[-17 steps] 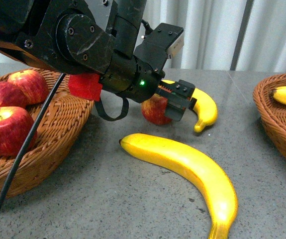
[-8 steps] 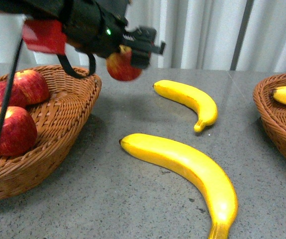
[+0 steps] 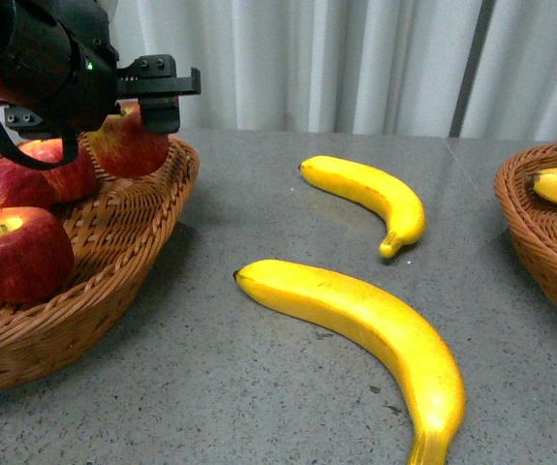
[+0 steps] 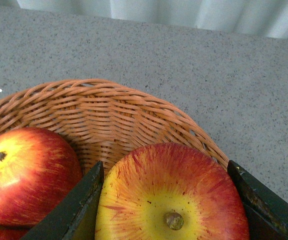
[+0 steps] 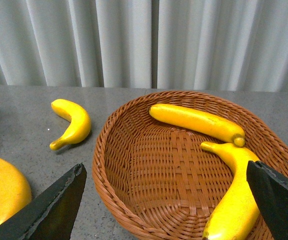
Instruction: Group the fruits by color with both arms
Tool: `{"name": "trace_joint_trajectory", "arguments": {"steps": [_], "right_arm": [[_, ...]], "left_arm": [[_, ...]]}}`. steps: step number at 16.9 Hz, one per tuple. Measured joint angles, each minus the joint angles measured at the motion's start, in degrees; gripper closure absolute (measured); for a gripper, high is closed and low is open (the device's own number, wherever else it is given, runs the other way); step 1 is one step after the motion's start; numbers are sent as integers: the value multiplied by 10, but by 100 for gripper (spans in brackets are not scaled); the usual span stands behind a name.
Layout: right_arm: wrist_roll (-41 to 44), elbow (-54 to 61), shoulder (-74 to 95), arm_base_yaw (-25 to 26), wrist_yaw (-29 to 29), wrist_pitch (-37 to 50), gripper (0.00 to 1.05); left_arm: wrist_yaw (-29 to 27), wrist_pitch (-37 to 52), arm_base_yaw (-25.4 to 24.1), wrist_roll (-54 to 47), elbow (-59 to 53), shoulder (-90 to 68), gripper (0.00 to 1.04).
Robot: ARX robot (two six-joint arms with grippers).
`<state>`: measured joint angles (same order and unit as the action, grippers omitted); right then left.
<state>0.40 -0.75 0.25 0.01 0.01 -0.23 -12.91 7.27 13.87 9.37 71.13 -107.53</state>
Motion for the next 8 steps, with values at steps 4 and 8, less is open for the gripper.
{"name": "trace_joint_trajectory", "arguments": {"steps": [4,8], "right_arm": [[0,0,0,0,0,0,7],[0,0,0,0,0,0,7]], "left_arm": [[1,-11,-1,29,-26,0,27],[-13,30,3,20,-51,41,7]]}}
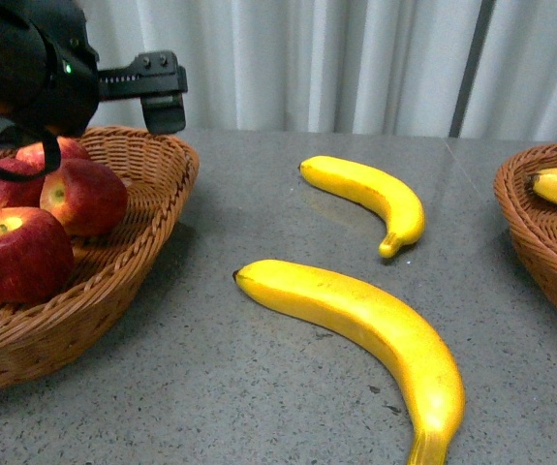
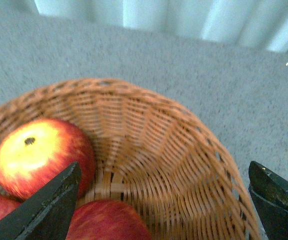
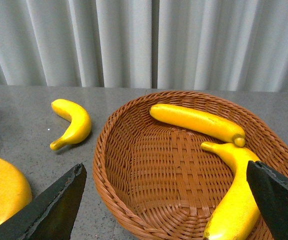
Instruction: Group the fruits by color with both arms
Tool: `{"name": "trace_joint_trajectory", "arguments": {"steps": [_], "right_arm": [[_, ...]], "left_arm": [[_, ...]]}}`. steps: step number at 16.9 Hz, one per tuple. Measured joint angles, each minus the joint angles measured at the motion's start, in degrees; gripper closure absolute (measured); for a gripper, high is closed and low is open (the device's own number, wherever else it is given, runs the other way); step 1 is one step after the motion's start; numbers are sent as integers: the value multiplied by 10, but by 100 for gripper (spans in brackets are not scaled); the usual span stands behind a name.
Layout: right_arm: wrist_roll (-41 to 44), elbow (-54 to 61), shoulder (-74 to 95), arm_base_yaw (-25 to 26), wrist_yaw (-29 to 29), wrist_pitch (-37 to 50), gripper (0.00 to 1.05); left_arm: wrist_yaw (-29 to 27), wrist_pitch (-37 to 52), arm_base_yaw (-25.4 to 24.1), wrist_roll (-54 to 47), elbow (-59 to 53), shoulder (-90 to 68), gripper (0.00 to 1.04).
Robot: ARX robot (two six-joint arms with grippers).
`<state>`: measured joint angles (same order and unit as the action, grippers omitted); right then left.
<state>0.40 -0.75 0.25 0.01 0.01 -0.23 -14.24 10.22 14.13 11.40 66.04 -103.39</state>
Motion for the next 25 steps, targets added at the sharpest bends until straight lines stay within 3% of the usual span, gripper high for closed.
{"name": "trace_joint_trajectory", "arguments": {"steps": [6,7,8,9,15,25], "right_arm": [[0,0,0,0,0,0,7],[0,0,0,0,0,0,7],[0,0,0,0,0,0,7],[0,0,0,0,0,0,7],[0,0,0,0,0,0,7],[0,0,0,0,0,0,7]], "left_arm": [[-60,97,76,-177,-134,205,7],[-79,151,83,-196,-188,257,10],[-64,239,70,-161,-285,333,26],[-48,262,50,-141,-358,391,38],[33,276,-32,-118,-520,514,100],[99,223,-99,-116,-606,650,103]]}}
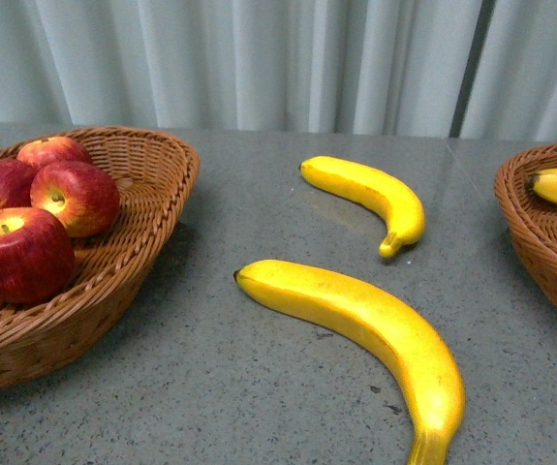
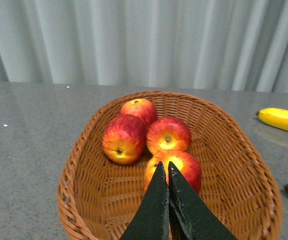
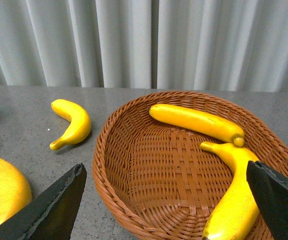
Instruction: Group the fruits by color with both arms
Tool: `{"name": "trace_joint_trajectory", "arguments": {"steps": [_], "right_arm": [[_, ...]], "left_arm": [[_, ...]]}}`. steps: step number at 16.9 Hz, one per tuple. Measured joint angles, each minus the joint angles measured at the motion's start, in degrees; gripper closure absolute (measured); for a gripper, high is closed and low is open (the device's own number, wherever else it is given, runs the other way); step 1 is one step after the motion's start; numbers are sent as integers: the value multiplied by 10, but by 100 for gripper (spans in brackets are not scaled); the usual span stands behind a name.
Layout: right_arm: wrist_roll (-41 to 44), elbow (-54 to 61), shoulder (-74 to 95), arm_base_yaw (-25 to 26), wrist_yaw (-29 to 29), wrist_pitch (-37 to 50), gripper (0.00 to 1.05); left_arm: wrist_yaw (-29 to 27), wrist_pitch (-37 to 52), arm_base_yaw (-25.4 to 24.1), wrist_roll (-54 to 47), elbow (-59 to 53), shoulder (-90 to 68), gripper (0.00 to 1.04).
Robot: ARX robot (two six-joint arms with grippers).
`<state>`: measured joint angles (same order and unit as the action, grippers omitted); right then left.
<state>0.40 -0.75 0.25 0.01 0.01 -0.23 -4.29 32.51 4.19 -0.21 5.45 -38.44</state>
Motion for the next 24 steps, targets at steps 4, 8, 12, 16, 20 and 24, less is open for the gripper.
{"name": "trace_joint_trajectory", "arguments": {"steps": [4,8,12,16,20,24], "right_arm": [[0,0,0,0,0,0,7],[0,0,0,0,0,0,7],[0,0,0,0,0,0,7],[0,0,0,0,0,0,7],[0,0,0,0,0,0,7],[0,0,0,0,0,0,7]], "left_arm": [[43,-53,-40,0,-25,79,103],[43,-89,-41,0,-46,143,103],[43,-153,-41,0,-46,211,103],[43,-201,-41,0,-46,260,103],[43,-291,-41,0,-46,328,103],[43,-325,-41,0,-46,379,103]]}}
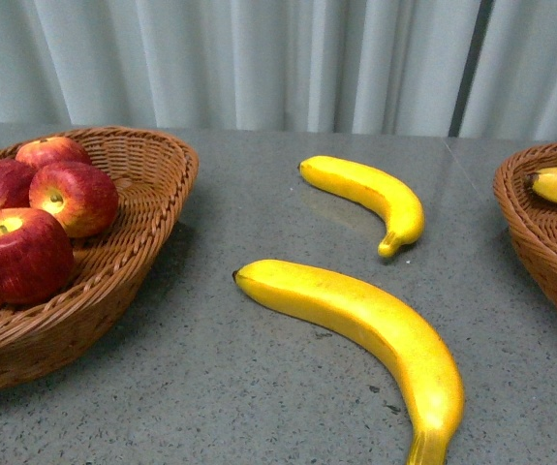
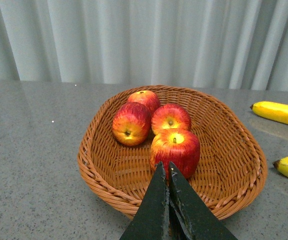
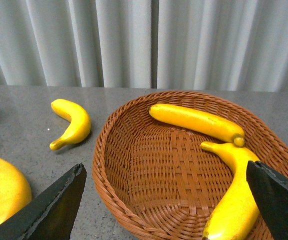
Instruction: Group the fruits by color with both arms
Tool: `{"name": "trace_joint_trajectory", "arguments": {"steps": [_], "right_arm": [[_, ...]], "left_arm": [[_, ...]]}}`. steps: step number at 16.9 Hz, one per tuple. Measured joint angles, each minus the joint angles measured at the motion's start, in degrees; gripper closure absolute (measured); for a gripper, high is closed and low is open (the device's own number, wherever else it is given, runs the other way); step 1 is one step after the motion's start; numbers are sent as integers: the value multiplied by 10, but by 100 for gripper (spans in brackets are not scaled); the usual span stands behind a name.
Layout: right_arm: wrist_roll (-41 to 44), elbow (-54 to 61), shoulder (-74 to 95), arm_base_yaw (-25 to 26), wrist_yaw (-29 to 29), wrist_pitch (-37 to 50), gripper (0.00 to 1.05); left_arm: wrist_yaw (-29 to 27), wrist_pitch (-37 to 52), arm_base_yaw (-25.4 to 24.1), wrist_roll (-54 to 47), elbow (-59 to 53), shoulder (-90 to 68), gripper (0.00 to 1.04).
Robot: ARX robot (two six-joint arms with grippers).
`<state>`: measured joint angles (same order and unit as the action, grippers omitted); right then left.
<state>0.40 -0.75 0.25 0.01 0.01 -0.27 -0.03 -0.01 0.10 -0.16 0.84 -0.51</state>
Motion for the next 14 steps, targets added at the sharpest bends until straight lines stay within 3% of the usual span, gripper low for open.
{"name": "trace_joint_trajectory", "arguments": {"steps": [4,14], "right_arm": [[0,0,0,0,0,1,7],[0,0,0,0,0,0,7]], "left_arm": [[0,-2,0,1,0,0,102],[0,-2,0,1,0,0,64]]}}
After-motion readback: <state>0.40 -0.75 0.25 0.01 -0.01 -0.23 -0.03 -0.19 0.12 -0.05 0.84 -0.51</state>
